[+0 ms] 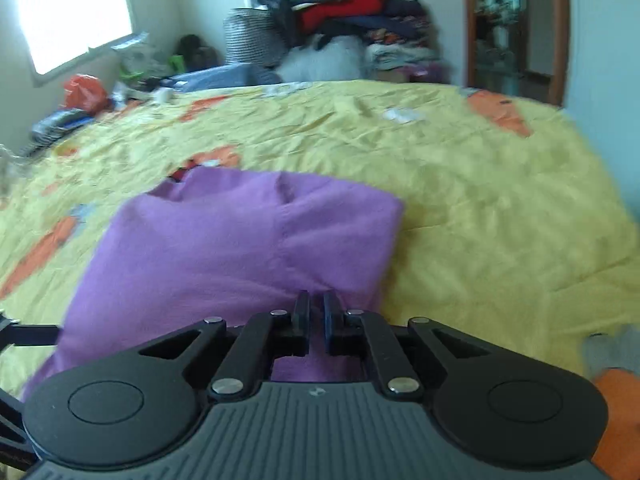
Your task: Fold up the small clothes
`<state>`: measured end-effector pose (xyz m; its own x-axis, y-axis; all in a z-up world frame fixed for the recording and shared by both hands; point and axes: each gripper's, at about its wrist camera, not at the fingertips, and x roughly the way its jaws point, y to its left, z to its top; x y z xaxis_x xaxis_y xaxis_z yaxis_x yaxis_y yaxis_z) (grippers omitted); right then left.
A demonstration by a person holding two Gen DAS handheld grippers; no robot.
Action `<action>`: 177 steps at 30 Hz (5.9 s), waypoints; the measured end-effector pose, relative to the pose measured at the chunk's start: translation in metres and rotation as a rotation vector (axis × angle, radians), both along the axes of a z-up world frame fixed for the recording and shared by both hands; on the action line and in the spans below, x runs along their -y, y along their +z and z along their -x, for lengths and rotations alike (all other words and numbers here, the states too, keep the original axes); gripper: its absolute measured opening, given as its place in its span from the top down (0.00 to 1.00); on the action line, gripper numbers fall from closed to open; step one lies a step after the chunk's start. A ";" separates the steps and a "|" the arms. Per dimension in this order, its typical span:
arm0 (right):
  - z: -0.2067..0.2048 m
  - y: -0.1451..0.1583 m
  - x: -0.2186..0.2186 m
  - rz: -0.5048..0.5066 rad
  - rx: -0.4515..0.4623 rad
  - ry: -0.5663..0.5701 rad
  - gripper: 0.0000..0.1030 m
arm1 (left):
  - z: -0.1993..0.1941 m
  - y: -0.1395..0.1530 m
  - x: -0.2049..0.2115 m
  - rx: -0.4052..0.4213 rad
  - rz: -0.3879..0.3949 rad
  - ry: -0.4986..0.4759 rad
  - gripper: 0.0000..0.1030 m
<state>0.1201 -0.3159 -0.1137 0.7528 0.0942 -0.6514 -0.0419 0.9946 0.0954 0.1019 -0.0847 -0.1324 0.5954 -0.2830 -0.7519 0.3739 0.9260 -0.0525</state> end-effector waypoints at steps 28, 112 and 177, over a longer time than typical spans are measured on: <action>0.074 0.007 -0.028 -0.064 0.063 0.091 0.13 | -0.058 0.048 0.026 0.155 0.098 0.019 0.01; 0.178 -0.023 -0.046 0.043 -0.079 -0.041 0.01 | 0.110 -0.002 -0.014 -0.026 -0.060 0.222 0.00; 0.154 -0.032 -0.056 0.092 -0.028 -0.043 0.00 | 0.131 -0.010 -0.013 0.103 -0.028 0.308 0.00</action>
